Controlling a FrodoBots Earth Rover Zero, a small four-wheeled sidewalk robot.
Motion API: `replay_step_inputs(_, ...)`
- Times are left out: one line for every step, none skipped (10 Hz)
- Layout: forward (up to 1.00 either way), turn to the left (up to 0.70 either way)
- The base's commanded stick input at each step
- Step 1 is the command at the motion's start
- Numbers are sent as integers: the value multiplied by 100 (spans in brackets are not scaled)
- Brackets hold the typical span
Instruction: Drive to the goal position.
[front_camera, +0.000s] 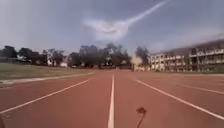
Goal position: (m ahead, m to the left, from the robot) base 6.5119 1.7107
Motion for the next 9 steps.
replay_step_inputs(70, 0)
replay_step_inputs(70, 0)
replay_step_inputs(70, 0)
replay_step_inputs(70, 0)
replay_step_inputs(70, 0)
replay_step_inputs(70, 0)
replay_step_inputs(70, 0)
replay_step_inputs(70, 0)
replay_step_inputs(70, 0)
